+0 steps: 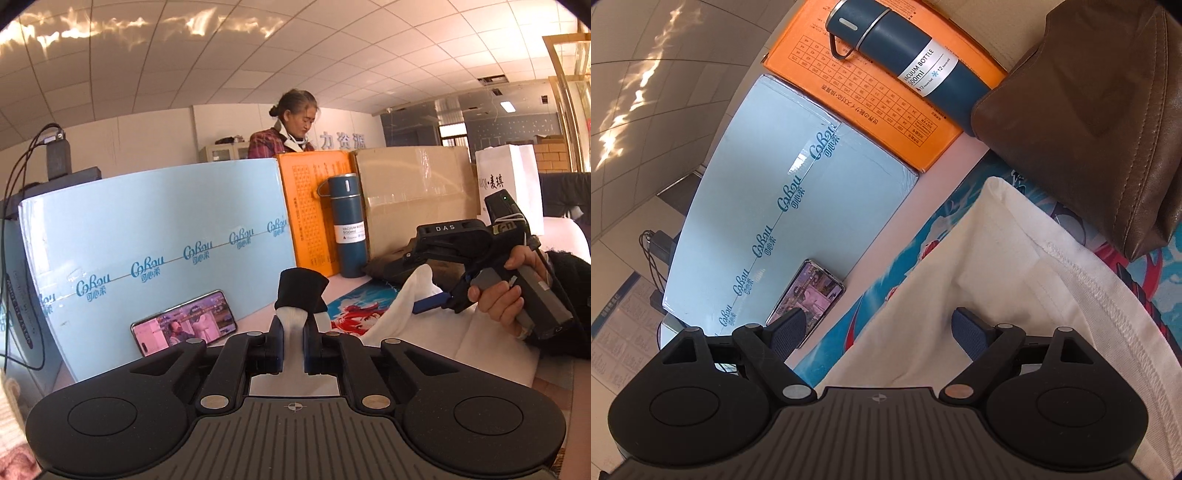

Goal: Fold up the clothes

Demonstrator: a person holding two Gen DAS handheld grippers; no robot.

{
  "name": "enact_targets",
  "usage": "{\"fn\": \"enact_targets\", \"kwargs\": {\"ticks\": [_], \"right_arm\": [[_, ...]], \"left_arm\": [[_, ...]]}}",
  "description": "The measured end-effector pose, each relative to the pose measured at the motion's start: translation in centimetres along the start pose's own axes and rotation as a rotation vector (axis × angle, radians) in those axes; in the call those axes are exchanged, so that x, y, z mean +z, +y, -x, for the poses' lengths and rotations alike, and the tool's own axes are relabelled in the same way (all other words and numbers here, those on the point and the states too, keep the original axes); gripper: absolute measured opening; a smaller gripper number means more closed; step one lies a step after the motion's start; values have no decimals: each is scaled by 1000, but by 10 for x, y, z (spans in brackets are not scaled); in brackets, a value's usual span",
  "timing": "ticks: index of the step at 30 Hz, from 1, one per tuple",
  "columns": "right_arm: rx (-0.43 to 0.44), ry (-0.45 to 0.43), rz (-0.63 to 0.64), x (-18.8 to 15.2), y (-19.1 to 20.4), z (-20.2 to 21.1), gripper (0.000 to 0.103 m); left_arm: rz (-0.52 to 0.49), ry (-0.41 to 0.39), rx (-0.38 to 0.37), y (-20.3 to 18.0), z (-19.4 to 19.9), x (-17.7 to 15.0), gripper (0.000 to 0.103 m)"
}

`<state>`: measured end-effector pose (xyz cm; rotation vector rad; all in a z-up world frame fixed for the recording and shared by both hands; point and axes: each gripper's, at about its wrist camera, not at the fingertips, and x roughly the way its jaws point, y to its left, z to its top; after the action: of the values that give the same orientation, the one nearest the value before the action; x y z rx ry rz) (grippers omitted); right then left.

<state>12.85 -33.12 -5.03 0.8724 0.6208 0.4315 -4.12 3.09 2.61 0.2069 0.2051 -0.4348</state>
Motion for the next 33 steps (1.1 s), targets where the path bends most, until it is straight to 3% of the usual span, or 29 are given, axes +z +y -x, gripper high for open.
{"fn": "enact_targets", "kwargs": {"ticks": [3,7,10,15,18,19,20,21,23,25,27,29,30,33], "right_arm": [[-21,-45,-21,2,-4,8,85],[-74,-112,-55,3,-11,22,85],[-74,-140,-71,2,-15,30,85],[-74,-187,-102,0,-23,44,85],[-67,-204,-118,0,-27,49,85],[-67,-208,-118,-1,-27,51,85],[-68,-211,-115,-1,-28,52,84],[-71,-214,-110,-2,-28,53,84],[-81,-218,-96,-3,-27,53,83],[-86,-220,-91,-4,-27,53,82],[-93,-225,-90,-4,-27,53,81],[-113,-229,-88,-5,-28,53,76],[-135,-228,-85,-5,-28,53,68],[-219,-222,-74,-5,-30,51,42]], "left_arm": [[15,25,-5,-4,12,-15,8],[-80,95,-3,-23,11,-29,10],[-99,122,-19,-28,16,-36,15],[-120,146,-3,-30,30,-45,15],[-128,163,-36,-31,36,-46,16],[-120,158,-48,-31,38,-45,20],[-110,151,-58,-31,41,-43,37],[-94,128,-68,-31,44,-41,63],[-21,43,-71,-30,48,-33,90],[57,-18,-62,-26,45,-22,91],[124,-16,55,-24,30,-16,93],[145,65,208,-24,6,-12,95],[120,118,278,-28,-9,-12,95],[24,200,322,-42,-35,-17,96]]}}
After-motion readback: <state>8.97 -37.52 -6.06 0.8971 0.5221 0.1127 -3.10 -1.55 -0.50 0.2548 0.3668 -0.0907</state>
